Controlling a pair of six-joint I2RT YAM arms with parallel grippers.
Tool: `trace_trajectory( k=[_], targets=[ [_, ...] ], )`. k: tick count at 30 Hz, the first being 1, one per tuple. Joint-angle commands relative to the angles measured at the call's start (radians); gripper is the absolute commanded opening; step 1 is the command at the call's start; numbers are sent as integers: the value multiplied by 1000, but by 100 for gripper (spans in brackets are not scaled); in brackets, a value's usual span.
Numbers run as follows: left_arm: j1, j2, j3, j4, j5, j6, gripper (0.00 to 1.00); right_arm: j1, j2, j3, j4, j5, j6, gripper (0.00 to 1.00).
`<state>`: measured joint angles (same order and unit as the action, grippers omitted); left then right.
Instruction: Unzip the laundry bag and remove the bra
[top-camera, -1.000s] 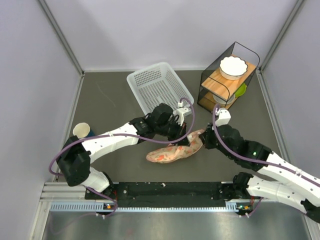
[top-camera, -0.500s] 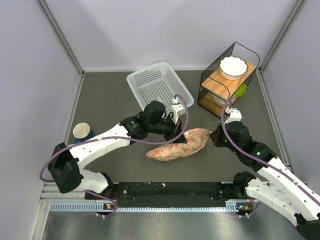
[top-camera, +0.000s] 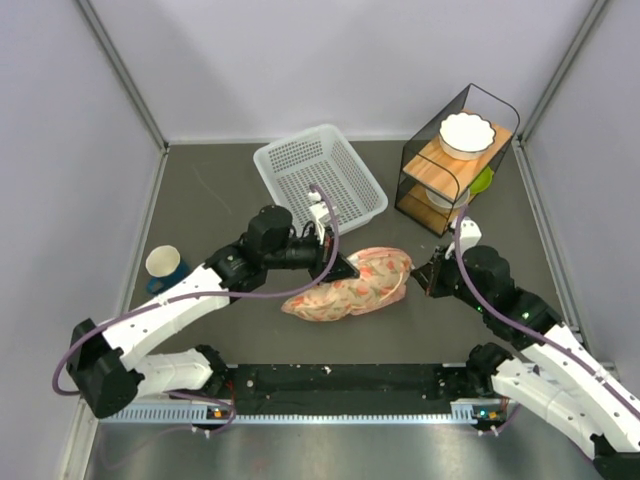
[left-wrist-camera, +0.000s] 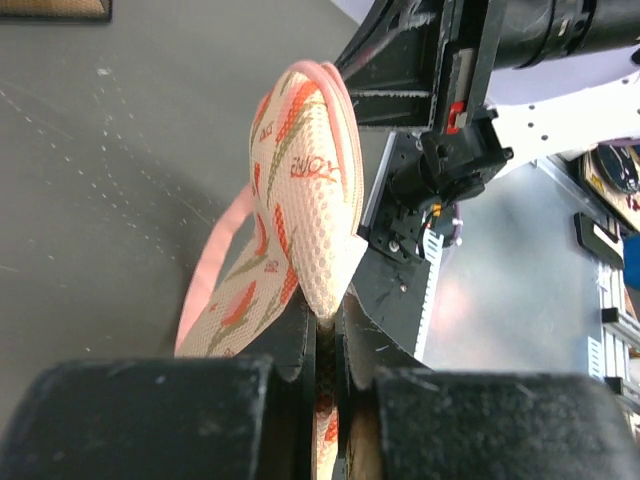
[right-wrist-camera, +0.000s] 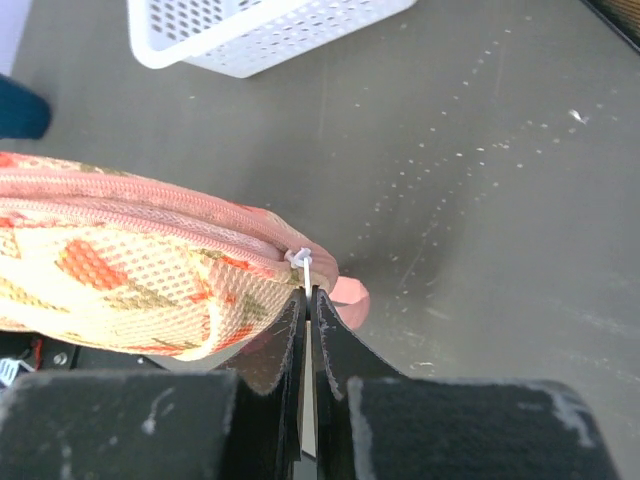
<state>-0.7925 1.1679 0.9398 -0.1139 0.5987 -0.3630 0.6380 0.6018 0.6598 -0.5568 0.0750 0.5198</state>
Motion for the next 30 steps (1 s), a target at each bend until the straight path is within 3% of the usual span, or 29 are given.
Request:
trace_trajectory(
  k=[1,10,20,30],
  targets=[
    [24,-109,-6,229,-74,-39,0,-15,-2,-8,37,-127,-41,0],
    [91,-178,-6,280,-34,-100,0,-30,29,-38,67,-208,-63,0],
    [180,-244,-25,226,-42,-88,0,-70,21,-62,80,-293,-67,0],
    [194,-232,-38,260,-11,-120,0,-70,38,-45,84,-425,-93,1]
  ],
)
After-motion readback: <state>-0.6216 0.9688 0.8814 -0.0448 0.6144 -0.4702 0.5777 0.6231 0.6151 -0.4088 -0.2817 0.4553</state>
